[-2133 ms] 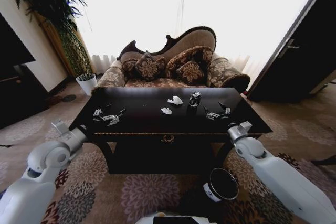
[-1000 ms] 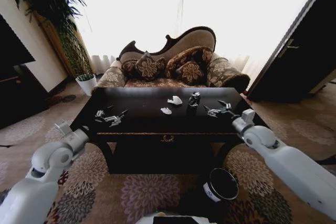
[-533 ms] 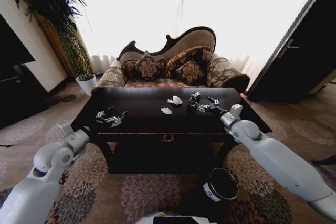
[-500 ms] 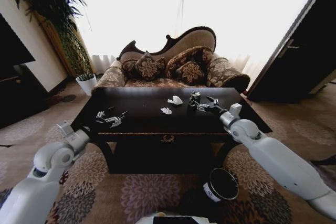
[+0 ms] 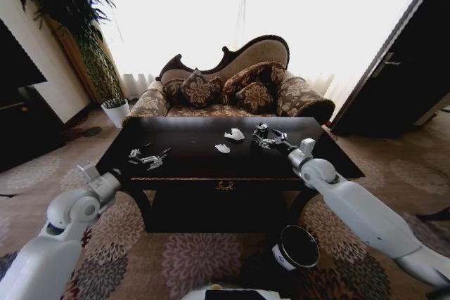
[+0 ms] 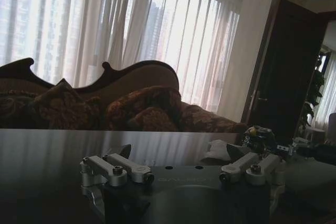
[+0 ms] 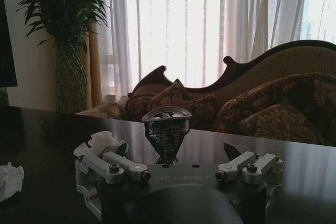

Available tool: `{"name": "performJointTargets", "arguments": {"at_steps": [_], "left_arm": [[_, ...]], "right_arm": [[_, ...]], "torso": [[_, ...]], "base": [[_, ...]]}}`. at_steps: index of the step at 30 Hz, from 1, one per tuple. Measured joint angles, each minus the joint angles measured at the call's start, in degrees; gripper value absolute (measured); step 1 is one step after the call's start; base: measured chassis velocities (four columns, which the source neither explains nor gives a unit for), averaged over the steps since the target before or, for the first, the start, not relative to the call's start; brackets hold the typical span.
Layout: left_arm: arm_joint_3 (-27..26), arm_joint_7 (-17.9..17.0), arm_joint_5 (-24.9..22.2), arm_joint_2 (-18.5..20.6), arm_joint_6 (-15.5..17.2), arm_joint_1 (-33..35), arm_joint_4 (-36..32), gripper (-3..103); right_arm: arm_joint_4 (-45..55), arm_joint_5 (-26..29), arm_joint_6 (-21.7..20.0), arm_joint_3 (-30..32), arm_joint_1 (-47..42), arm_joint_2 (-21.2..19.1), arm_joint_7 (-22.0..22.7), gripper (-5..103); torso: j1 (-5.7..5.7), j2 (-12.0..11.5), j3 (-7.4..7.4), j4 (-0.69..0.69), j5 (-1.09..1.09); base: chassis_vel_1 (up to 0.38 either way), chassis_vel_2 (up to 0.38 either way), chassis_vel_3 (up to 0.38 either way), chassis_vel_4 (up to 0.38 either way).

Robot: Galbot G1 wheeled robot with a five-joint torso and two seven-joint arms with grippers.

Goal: Move to the front of the table and place the trash on the table into the trash bin.

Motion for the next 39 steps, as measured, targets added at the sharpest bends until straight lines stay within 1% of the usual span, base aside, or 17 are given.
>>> {"name": "performJointTargets", "arguments": {"at_steps": [11, 12, 13, 14, 16, 17, 20, 22, 23, 25, 28, 29, 33, 35, 38, 39], "left_arm": [[0.8, 0.1, 0.0, 0.3, -0.2, -1.1, 1.2, 100], [0.9, 0.1, 0.1, 0.2, -0.3, -1.2, 1.3, 100], [0.9, 0.1, 0.1, 0.2, -0.3, -1.2, 1.3, 100], [0.9, 0.1, 0.1, 0.2, -0.3, -1.2, 1.3, 100], [0.9, 0.1, 0.1, 0.2, -0.4, -1.3, 1.4, 100], [0.9, 0.1, 0.1, 0.2, -0.4, -1.3, 1.4, 100], [0.9, 0.1, 0.1, 0.5, -0.4, -1.3, 1.4, 100], [0.9, 0.1, 0.1, 0.5, -0.5, -1.3, 1.4, 100], [0.8, 0.1, 0.1, 0.5, -0.5, -1.3, 1.4, 100], [0.8, 0.1, 0.1, 0.6, -0.5, -1.3, 1.4, 100], [0.7, 0.0, 0.0, 0.7, -0.6, -1.3, 1.3, 100], [0.7, 0.0, 0.0, 0.7, -0.6, -1.3, 1.3, 100], [0.6, 0.0, 0.1, 0.6, -1.1, -1.1, 1.3, 100], [0.6, 0.0, 0.1, 0.5, -1.1, -1.1, 1.3, 100], [0.6, 0.0, 0.1, 0.5, -1.2, -1.1, 1.2, 100], [0.6, 0.0, 0.1, 0.5, -1.2, -1.1, 1.2, 100]], "right_arm": [[-2.3, -0.3, 0.4, -2.4, 2.4, 2.1, 0.1, 100], [-2.4, -0.2, 0.4, -2.9, 2.6, 2.4, 0.5, 102], [-2.5, -0.2, 0.5, -3.1, 2.7, 2.6, 0.6, 99], [-2.5, -0.2, 0.5, -3.1, 2.7, 2.6, 0.6, 99], [-2.7, -0.2, 0.8, -3.3, 2.8, 2.7, 0.6, 89], [-2.7, -0.2, 0.8, -3.3, 2.8, 2.7, 0.6, 89], [-2.8, -0.2, 0.9, -3.4, 2.8, 2.7, 0.6, 72], [-2.8, -0.2, 1.0, -3.4, 2.8, 2.7, 0.6, 72], [-2.9, -0.2, 1.0, -3.2, 2.7, 2.7, 0.6, 61], [-2.9, -0.2, 1.0, -3.0, 2.6, 2.7, 0.6, 61], [-2.7, -0.2, 1.1, -2.4, 2.1, 2.4, 0.6, 45], [-2.7, -0.2, 1.1, -2.4, 2.1, 2.4, 0.6, 45], [-1.4, -0.3, 1.3, -0.9, 0.3, 2.0, 0.6, 24], [-1.1, -0.3, 1.3, -0.7, 0.0, 1.9, 0.6, 24], [0.1, -0.5, 1.4, 0.6, -1.4, 1.3, 0.6, 8], [0.3, -0.5, 1.4, 1.0, -1.8, 1.2, 0.6, 8]], "torso": [[0.0, 0.0, 0.0, 0.0, -0.01], [0.0, 0.0, 0.0, 0.0, 0.0], [0.0, 0.0, 0.0, 0.01, 0.0], [0.0, 0.0, 0.0, 0.01, 0.0], [0.0, 0.0, 0.0, 0.0, -0.01], [0.0, 0.0, 0.0, 0.0, -0.01], [0.0, 0.0, 0.0, 0.0, 0.0], [0.0, 0.0, 0.0, 0.0, 0.0], [0.0, 0.0, 0.0, 0.0, -0.01], [0.0, 0.0, 0.0, 0.0, -0.01], [0.0, 0.0, 0.0, 0.0, 0.0], [0.0, 0.0, 0.0, 0.0, 0.0], [0.0, 0.0, 0.0, 0.0, 0.0], [0.0, 0.0, 0.0, 0.0, 0.0], [0.0, 0.0, 0.0, 0.0, 0.0], [0.0, 0.0, 0.0, 0.0, 0.0]], "base": [[0.0, 0.0, 0.0, 0.0], [0.0, 0.0, 0.0, 0.0], [0.0, 0.0, 0.0, 0.0], [0.0, 0.0, 0.0, 0.0], [0.0, 0.0, 0.0, 0.0], [0.0, 0.0, 0.0, 0.0], [0.0, 0.0, 0.0, 0.0], [0.0, 0.0, 0.0, 0.0], [0.0, 0.0, 0.0, 0.0], [0.0, 0.0, 0.0, 0.0], [0.0, 0.0, 0.0, 0.0], [0.0, 0.0, 0.0, 0.0], [0.0, 0.0, 0.0, 0.0], [0.0, 0.0, 0.0, 0.0], [0.0, 0.0, 0.0, 0.0], [0.0, 0.0, 0.0, 0.0]]}}
